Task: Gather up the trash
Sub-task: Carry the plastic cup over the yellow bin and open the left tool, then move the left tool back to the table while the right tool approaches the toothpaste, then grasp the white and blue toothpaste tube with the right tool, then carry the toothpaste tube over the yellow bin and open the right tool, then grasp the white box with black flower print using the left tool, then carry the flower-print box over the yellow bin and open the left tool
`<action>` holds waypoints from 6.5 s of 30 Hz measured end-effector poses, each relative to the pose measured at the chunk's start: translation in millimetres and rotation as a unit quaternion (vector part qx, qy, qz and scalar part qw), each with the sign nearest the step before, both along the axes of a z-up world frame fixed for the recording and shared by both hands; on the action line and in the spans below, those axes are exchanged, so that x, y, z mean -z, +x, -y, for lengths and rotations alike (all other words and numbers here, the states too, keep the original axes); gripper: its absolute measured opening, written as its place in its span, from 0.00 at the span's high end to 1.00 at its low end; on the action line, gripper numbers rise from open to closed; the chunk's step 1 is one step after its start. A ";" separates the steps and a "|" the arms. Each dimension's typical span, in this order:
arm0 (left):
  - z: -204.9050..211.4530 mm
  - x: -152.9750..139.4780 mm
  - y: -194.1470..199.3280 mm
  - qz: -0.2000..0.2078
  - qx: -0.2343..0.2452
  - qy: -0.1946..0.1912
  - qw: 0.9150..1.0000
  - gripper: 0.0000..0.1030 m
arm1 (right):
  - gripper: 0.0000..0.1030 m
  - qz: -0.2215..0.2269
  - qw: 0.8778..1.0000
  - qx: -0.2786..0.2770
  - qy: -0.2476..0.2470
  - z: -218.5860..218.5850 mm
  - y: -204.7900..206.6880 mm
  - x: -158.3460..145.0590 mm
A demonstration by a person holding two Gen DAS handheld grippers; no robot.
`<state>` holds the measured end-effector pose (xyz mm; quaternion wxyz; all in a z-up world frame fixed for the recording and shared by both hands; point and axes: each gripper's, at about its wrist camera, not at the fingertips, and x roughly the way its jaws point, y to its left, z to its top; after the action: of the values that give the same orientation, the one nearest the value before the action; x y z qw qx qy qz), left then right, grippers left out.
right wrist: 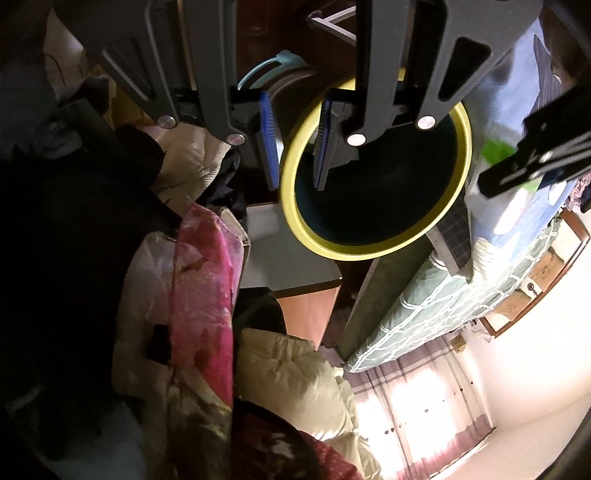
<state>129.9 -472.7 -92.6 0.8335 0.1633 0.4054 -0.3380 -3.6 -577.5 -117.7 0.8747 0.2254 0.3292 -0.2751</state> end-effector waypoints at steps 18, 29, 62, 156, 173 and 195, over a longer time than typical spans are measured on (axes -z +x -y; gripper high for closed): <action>-170.4 -92.7 -34.4 0.091 -0.104 -0.088 0.986 0.08 | 0.77 -0.007 0.998 -0.067 -0.016 -58.1 25.2 -6.2; -356.0 -100.0 -53.4 0.144 -0.274 -0.081 0.947 0.05 | 0.77 -0.015 0.986 -0.159 -0.045 -147.2 56.7 -23.4; -550.7 -59.7 -75.8 0.138 -0.457 -0.100 0.873 0.05 | 0.47 -0.052 0.880 -0.468 -0.051 -478.5 97.3 -27.3; -298.6 36.9 -30.0 -0.020 -0.170 0.017 0.985 0.30 | 0.82 0.004 0.999 -0.013 -0.034 -102.9 108.6 -19.6; -216.1 -8.5 -15.2 0.023 -0.108 -0.012 0.994 0.31 | 0.82 0.016 0.999 -0.012 -0.026 -73.3 50.1 -29.4; 1.9 7.5 13.1 -0.011 0.013 0.008 1.000 0.30 | 0.82 0.017 0.999 0.026 0.009 -9.9 -2.9 -9.7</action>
<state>143.0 -474.6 -100.1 0.8232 0.1714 0.4149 -0.3475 -6.5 -567.5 -108.0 0.8707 0.2465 0.3107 -0.2909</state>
